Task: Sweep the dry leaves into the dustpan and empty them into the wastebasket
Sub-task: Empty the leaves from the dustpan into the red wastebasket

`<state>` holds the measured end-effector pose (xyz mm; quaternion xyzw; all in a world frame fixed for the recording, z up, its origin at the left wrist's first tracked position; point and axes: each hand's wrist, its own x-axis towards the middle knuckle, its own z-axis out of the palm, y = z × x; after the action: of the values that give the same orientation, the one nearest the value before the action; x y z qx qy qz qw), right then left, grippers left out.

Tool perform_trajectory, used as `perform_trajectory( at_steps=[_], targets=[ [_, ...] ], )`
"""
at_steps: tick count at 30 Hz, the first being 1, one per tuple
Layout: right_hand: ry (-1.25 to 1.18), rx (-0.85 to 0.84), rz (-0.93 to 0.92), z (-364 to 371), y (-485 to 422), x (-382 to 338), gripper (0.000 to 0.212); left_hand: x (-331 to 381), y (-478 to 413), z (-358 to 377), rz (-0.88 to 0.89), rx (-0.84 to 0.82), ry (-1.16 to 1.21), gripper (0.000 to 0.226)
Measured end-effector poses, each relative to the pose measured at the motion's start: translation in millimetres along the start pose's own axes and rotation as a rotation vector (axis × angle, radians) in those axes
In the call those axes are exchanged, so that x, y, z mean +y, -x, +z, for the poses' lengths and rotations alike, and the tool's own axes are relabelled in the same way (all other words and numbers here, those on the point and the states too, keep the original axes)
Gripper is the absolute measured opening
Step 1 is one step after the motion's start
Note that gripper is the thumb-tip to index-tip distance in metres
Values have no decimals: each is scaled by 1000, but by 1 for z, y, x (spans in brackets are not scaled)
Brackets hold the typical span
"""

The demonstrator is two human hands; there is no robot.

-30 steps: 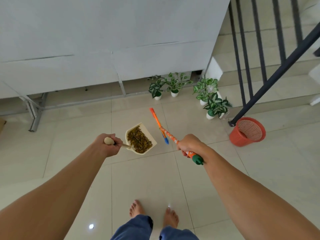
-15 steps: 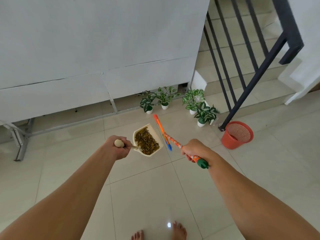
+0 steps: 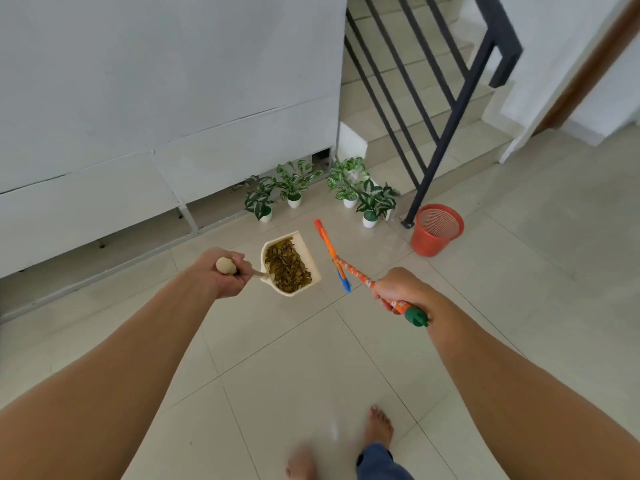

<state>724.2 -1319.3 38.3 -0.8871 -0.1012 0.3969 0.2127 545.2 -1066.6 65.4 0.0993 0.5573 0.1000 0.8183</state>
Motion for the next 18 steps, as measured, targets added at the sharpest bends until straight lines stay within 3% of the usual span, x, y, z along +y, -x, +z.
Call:
perform_trajectory(
  at_steps=[14,18],
  targets=[
    [-167,144,208,-47,63,100,13,-94,-1,91,-141,-146,-296,11],
    [-284,203,254,-72,76,128,4,-126,1,121,-202,-217,-361,10]
  ],
)
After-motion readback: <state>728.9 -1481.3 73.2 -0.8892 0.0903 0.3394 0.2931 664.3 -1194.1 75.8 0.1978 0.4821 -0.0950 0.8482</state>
